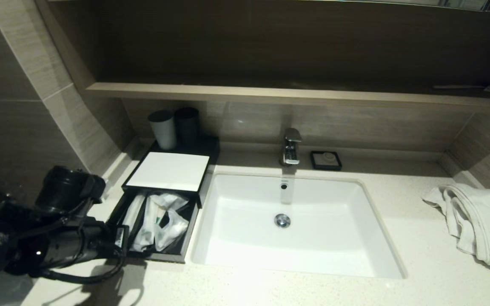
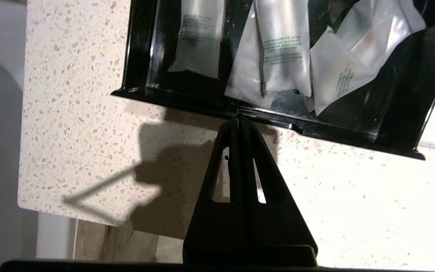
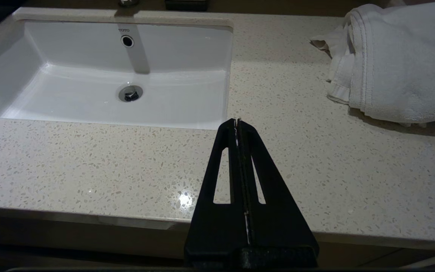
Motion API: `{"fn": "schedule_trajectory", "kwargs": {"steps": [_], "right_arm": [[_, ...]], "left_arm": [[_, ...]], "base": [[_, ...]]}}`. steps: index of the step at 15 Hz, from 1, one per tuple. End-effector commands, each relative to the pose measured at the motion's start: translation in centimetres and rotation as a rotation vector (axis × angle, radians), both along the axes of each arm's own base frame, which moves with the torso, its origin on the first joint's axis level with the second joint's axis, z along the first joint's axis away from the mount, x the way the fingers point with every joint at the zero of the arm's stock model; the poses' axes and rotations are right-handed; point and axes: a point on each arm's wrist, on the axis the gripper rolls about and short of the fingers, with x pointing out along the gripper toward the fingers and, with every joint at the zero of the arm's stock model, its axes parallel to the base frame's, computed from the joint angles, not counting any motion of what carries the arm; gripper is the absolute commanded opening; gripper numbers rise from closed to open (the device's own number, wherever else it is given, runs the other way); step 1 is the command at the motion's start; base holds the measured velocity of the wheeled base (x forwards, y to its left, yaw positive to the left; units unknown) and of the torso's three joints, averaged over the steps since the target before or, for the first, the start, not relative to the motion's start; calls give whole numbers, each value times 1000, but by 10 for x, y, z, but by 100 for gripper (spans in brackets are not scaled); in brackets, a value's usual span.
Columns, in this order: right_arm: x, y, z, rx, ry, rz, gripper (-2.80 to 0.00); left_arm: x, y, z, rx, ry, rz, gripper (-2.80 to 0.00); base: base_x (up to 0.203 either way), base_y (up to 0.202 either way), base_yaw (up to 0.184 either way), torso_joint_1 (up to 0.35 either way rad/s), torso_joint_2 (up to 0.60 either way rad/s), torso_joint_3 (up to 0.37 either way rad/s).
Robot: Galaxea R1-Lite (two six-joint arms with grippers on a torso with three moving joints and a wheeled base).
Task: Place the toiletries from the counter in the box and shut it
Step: Close the drawer
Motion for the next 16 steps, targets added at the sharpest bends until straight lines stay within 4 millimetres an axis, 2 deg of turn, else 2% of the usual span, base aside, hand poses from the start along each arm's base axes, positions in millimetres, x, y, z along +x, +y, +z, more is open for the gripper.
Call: {"fn": "schedule_trajectory", "kwargs": {"steps": [1,7,16], "right_arm": [[0,0,0,0,0,0,-280],[0,0,0,0,0,0,-280],[0,0,0,0,0,0,-280]], "left_arm": [[-4,1,-2,2,6,3,-280],[-7,2,-17,20,69,5,-280],[8,5,-41,42,151,35,-280]], "base": [[0,0,0,0,0,0],[0,0,0,0,0,0],[0,0,0,0,0,0]]}}
